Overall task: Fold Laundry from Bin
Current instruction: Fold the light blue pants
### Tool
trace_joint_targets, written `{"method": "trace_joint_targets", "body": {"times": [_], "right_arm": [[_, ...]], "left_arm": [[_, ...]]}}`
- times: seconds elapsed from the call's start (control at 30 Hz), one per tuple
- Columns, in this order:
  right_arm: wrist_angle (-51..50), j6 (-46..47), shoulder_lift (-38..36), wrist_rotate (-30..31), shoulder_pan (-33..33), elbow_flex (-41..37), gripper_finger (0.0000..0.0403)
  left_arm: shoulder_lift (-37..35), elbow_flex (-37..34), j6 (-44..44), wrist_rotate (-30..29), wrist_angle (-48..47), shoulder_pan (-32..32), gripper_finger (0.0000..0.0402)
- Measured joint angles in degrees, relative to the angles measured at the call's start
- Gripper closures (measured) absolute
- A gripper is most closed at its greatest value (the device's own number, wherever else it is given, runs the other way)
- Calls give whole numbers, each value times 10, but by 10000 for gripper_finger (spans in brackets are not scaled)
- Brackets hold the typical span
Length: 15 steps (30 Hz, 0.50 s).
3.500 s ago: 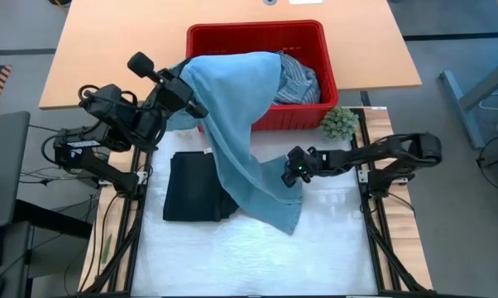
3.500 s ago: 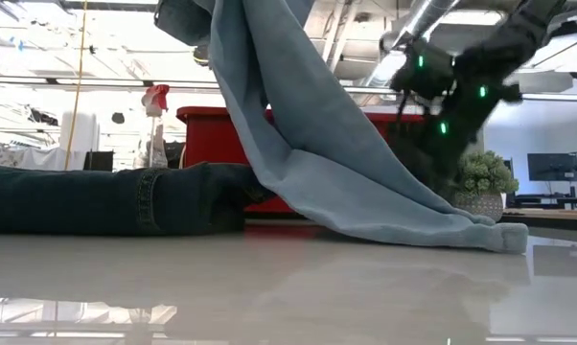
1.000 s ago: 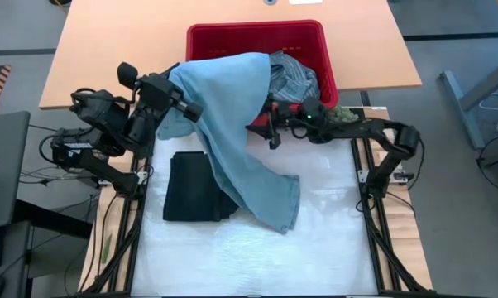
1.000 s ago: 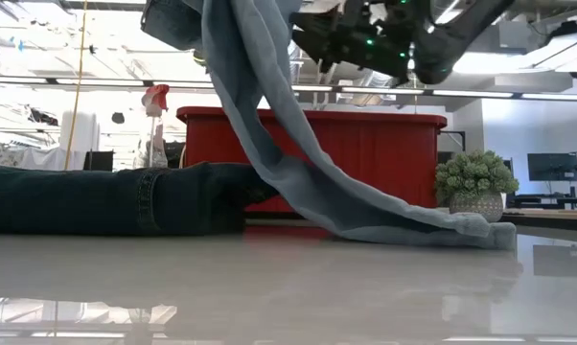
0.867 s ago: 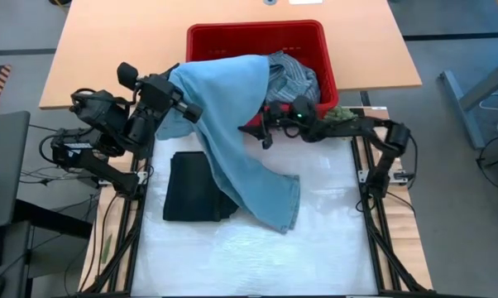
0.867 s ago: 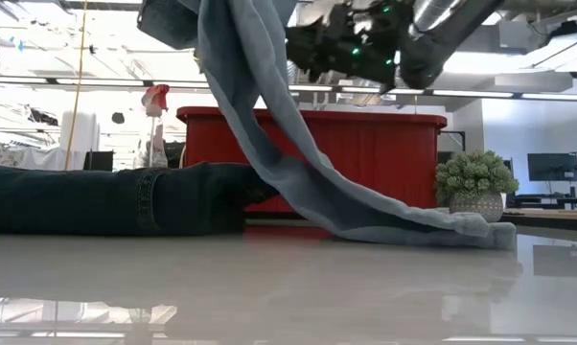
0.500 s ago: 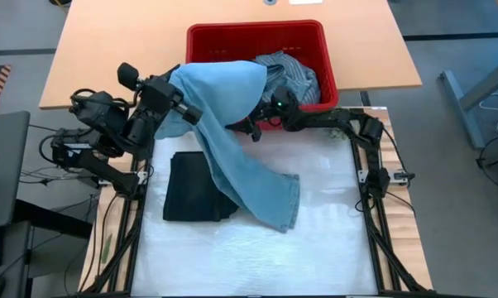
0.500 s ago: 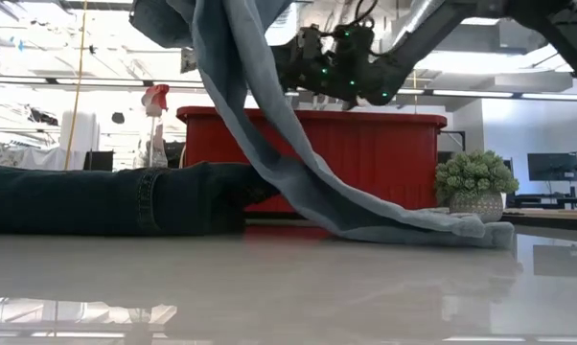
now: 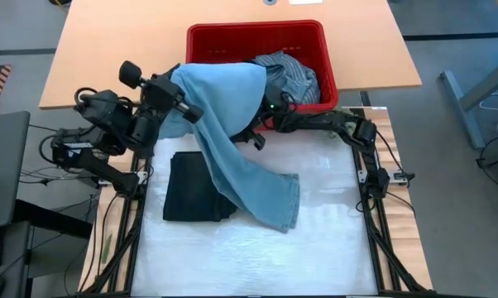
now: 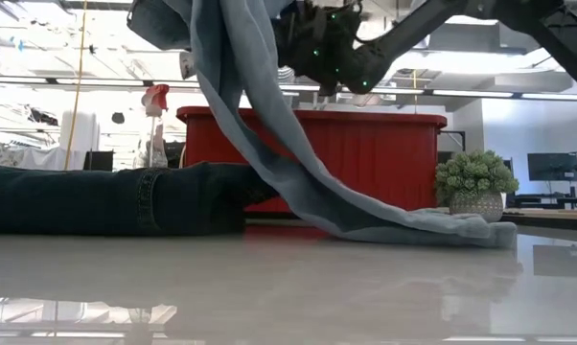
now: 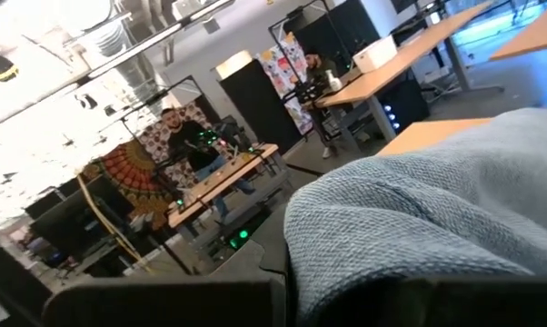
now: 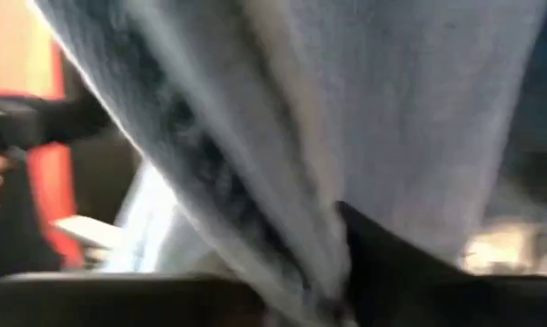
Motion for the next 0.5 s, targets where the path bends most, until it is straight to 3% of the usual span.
{"method": "trace_joint_targets", "body": {"times": [0.07,0.1,0.23,0.5], "right_arm": [[0,49,-10,-36,-2,0,362],[1,71,-16,-49,-5,0,374],[-1,156,-50,-62,-21,-8,371],[-37,225,-150,-74,-47,-13,372]], "left_arm": [[-6,0,3,1,0,13,386],[-13,0,3,5,-1,20,386],[-48,0,-41,42,-39,46,386],[-96,0,-258,81,-284,98,386]]}}
